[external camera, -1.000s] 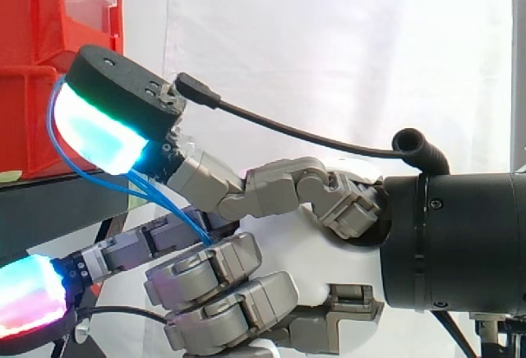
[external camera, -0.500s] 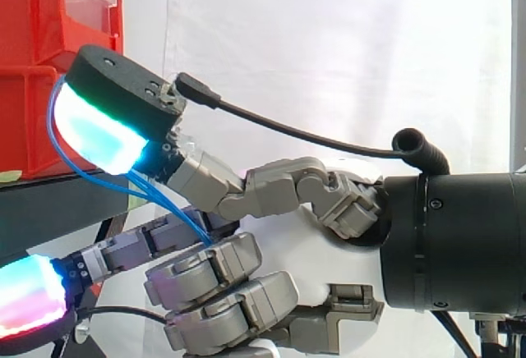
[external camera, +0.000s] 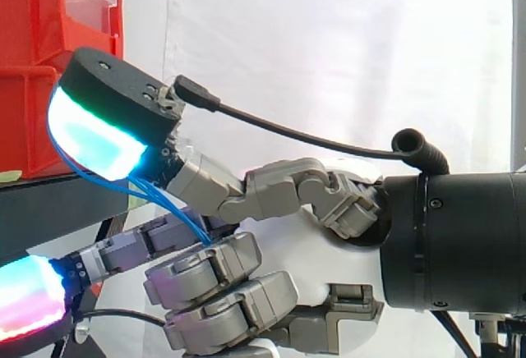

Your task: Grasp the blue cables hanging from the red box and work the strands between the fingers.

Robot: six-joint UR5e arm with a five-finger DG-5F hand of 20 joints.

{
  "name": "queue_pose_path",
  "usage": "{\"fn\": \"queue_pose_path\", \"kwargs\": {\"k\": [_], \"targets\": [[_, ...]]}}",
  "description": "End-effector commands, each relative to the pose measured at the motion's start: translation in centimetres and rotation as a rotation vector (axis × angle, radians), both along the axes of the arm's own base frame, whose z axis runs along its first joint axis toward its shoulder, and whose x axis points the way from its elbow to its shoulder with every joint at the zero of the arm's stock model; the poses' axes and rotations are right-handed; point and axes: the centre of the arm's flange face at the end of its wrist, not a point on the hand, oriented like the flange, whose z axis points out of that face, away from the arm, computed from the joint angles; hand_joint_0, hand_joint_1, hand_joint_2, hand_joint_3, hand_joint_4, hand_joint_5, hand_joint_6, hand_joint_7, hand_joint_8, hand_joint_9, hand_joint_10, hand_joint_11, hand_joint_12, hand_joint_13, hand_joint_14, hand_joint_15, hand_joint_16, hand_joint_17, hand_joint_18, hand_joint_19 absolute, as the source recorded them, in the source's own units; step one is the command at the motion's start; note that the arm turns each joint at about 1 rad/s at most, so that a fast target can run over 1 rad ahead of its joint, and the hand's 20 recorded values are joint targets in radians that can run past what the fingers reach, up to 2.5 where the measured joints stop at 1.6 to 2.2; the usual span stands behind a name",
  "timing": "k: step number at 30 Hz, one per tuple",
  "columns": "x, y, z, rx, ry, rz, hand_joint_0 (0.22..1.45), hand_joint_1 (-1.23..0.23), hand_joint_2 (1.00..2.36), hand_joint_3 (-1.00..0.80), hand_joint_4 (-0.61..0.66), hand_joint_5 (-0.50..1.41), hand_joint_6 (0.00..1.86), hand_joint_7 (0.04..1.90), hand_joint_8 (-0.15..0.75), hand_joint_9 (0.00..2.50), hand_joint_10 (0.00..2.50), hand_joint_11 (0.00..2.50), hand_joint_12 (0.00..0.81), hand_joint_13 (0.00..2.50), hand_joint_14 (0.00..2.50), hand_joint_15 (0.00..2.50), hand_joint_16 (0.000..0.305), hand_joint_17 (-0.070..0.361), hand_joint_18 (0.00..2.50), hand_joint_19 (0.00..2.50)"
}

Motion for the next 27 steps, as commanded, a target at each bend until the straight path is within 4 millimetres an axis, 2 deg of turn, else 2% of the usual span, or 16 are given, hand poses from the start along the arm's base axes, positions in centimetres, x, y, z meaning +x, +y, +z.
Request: {"fn": "queue_pose_path", "kwargs": {"k": [1,6,8,9,11,15,17,21,27], "targets": [[-0.1,0.0,-0.1,0.002,0.005,-0.001,0.73,-0.54,1.00,-1.00,0.34,0.15,0.01,1.02,0.350,0.91,2.50,1.99,0.431,1.02,2.50,1.29,0.063,0.142,1.39,1.65],[-0.6,-0.3,0.0,0.000,0.044,-0.007,0.74,-0.54,1.00,-1.00,0.33,0.16,0.01,1.07,0.350,0.91,2.50,1.99,0.431,1.02,2.50,1.29,0.063,0.142,1.39,1.65],[-0.9,-0.5,1.8,0.026,0.034,-0.013,0.74,-0.54,1.00,-1.00,0.33,0.17,0.01,1.09,0.350,0.91,2.50,1.99,0.431,1.02,2.50,1.29,0.063,0.142,1.39,1.65],[-1.0,-0.6,2.1,0.029,0.038,-0.014,0.74,-0.54,1.00,-0.99,0.33,0.17,0.01,1.10,0.350,0.91,2.50,1.99,0.431,1.02,2.50,1.29,0.063,0.142,1.39,1.65],[-2.5,-1.3,4.7,0.002,0.092,-0.014,0.75,-0.54,1.00,-0.99,0.33,0.18,0.01,1.10,0.350,0.91,2.50,1.99,0.431,1.02,2.50,1.29,0.063,0.142,1.39,1.65],[-4.3,-2.6,7.1,-0.026,0.168,-0.027,0.75,-0.54,1.00,-0.98,0.33,0.18,0.01,1.11,0.350,0.91,2.50,1.99,0.431,1.02,2.50,1.29,0.063,0.142,1.39,1.65],[-4.7,-3.1,7.9,-0.016,0.164,-0.042,0.75,-0.54,1.00,-0.97,0.32,0.19,0.01,1.13,0.350,0.91,2.50,1.99,0.431,1.02,2.50,1.29,0.063,0.142,1.39,1.65],[-4.9,-3.6,8.8,0.009,0.153,-0.063,0.76,-0.55,1.00,-0.96,0.31,0.20,0.01,1.15,0.350,0.91,2.50,1.99,0.431,1.02,2.50,1.29,0.063,0.142,1.39,1.65],[-5.3,-4.4,8.6,0.038,0.164,-0.110,0.79,-0.56,1.00,-0.92,0.29,0.23,0.01,1.20,0.350,0.91,2.50,1.99,0.431,1.02,2.50,1.29,0.063,0.142,1.39,1.65]]}}
